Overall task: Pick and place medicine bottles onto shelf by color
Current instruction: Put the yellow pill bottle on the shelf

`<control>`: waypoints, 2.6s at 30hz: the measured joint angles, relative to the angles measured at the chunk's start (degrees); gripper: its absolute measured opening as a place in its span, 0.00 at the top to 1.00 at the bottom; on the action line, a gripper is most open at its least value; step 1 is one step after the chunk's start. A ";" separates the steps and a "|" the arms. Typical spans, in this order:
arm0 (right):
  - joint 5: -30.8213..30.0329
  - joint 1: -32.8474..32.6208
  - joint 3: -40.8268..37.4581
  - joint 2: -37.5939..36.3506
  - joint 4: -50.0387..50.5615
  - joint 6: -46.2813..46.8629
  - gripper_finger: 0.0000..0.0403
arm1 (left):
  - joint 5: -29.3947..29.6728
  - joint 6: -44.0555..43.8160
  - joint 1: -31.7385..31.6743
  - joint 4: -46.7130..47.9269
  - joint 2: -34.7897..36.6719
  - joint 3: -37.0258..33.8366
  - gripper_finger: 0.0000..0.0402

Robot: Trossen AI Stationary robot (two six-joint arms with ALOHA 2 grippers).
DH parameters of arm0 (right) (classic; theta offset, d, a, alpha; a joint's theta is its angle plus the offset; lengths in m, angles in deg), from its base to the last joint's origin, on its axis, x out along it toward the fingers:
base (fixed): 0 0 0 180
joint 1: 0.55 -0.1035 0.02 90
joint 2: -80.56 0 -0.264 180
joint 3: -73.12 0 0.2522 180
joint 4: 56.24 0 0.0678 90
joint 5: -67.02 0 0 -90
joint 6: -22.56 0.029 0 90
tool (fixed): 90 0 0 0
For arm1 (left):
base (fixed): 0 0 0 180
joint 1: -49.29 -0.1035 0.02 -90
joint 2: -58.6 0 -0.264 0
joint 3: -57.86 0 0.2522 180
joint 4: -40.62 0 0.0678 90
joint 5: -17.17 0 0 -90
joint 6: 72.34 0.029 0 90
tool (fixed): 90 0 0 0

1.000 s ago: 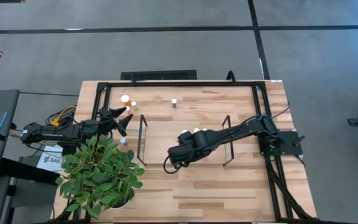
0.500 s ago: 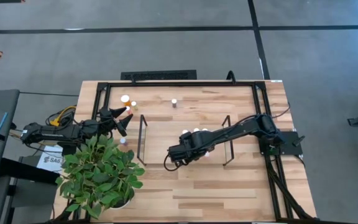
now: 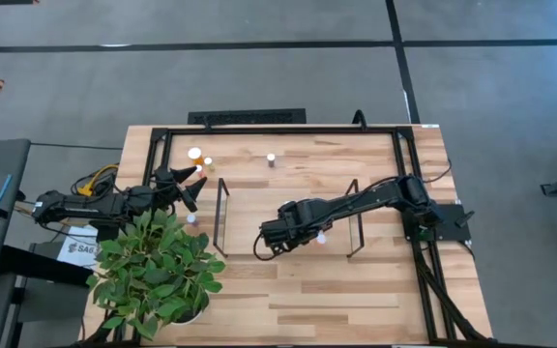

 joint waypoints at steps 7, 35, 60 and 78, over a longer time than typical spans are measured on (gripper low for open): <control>-0.54 0.00 0.02 0.00 -0.75 -2.06 0.64 | -0.01 0.00 0.00 -0.01 0.01 0.02 0.34; -1.86 0.71 0.02 0.00 1.81 -2.49 0.64 | 0.00 0.00 0.00 0.01 -0.01 0.00 0.34; -1.49 -0.24 0.02 0.00 1.34 3.43 0.62 | 0.00 0.00 -0.02 -0.01 0.00 0.02 0.34; 0.50 -0.06 -3.02 -0.02 -2.19 4.97 0.62 | 0.00 0.01 -0.01 0.00 0.02 0.01 0.34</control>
